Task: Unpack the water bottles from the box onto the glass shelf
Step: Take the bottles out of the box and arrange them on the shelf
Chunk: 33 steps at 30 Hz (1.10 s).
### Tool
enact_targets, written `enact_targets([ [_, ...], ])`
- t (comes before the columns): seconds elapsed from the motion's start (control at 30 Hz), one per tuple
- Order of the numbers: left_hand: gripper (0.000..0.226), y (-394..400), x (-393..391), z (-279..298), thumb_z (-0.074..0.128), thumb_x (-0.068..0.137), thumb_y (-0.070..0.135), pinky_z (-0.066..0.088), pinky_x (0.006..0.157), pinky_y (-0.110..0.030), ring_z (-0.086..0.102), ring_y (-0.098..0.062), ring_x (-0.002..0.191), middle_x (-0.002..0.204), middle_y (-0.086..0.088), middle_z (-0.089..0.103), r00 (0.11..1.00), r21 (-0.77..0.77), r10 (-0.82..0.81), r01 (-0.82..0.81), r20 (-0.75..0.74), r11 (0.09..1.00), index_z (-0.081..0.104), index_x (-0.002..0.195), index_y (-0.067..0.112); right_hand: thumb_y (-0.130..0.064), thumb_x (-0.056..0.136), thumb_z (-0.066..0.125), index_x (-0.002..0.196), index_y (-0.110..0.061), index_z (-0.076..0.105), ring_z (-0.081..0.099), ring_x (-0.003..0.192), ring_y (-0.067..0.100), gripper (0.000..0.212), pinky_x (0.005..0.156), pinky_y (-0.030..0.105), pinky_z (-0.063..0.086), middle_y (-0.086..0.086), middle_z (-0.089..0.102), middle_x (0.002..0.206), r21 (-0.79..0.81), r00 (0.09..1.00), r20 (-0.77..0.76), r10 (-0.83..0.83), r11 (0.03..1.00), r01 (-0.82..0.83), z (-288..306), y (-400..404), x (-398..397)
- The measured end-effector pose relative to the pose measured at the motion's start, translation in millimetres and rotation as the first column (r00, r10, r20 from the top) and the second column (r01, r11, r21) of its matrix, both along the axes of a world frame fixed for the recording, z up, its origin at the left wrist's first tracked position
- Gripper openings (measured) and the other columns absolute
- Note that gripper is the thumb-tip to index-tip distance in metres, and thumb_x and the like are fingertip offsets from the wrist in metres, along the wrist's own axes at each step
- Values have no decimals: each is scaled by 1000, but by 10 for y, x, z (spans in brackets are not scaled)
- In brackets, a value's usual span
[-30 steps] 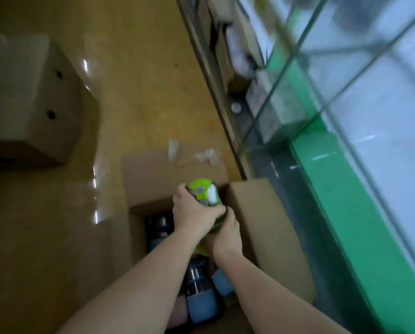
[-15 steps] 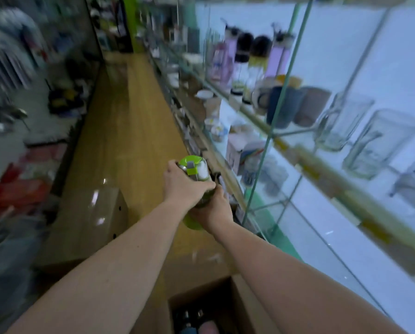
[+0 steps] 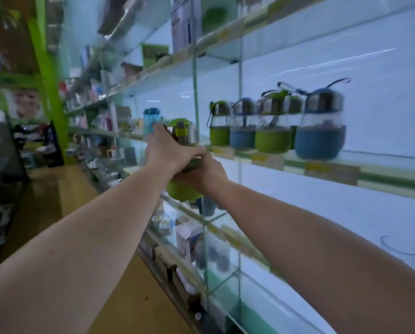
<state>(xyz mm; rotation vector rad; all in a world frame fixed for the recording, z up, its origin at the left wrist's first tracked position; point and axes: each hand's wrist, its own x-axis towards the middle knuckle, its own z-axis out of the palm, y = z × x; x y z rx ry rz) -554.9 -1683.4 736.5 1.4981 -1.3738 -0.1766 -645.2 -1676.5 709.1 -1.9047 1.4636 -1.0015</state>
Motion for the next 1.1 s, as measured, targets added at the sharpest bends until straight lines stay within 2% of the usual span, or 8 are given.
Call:
enact_targets([
  [0.07,83,14,-252,236,83,61,44,41,90,-35,52,-29,113,122,-9,52,998,-39,-50,51,27,998,41,125,12,-40,82,67,132,-14,41,56,105,16,62,86,25,42,2,57,117,-73,994,-14,-105,992,104,218,-41,-215],
  [0.2,87,34,-808,584,82,61,48,41,94,-37,50,-30,116,125,-10,50,982,-96,-175,181,66,979,38,127,12,-31,91,57,135,-14,40,55,118,20,50,96,33,45,3,56,129,-213,942,-116,-316,934,288,515,-107,-755],
  [0.33,87,55,-1411,809,81,62,50,41,96,-36,50,-30,118,128,-9,49,952,-118,-288,300,106,947,39,128,13,-32,91,57,133,-12,45,56,116,22,48,91,32,44,5,58,128,-258,886,-109,-450,874,412,733,48,-1389],
  [0.47,87,78,-2047,947,80,64,50,41,96,-36,50,-28,119,129,-8,47,899,-131,-415,433,139,892,37,131,14,-46,82,66,125,-10,48,60,106,25,59,74,30,43,5,60,115,-211,843,14,-537,823,528,872,237,-1996],
  [0.7,88,-39,-3006,952,79,67,47,41,100,-38,50,-29,119,131,-10,46,818,-82,-561,572,124,816,35,134,11,-44,84,63,123,-7,47,58,105,24,56,81,32,46,7,59,118,-181,754,-4,-657,742,645,915,330,-2825],
  [0.8,88,-179,-3262,851,77,69,47,38,101,-37,46,-30,123,133,-12,44,811,-13,-573,578,122,816,33,135,10,-44,80,69,125,-7,50,55,113,25,61,92,34,46,9,58,122,-125,768,-37,-639,766,631,847,267,-3006],
  [0.93,88,-372,-3442,694,77,70,45,39,100,-37,46,-29,123,132,-13,47,809,35,-576,576,113,816,31,135,7,-36,84,68,127,-9,51,54,112,26,54,91,33,44,10,57,124,-43,794,-26,-608,794,606,720,78,-3193],
  [1.1,87,-566,-3590,519,77,72,44,42,99,-39,51,-31,118,132,-14,45,804,109,-587,577,99,809,31,136,7,-47,77,70,135,-9,42,51,116,28,76,100,41,46,13,48,130,121,774,-35,-632,766,631,587,-184,-3343],
])
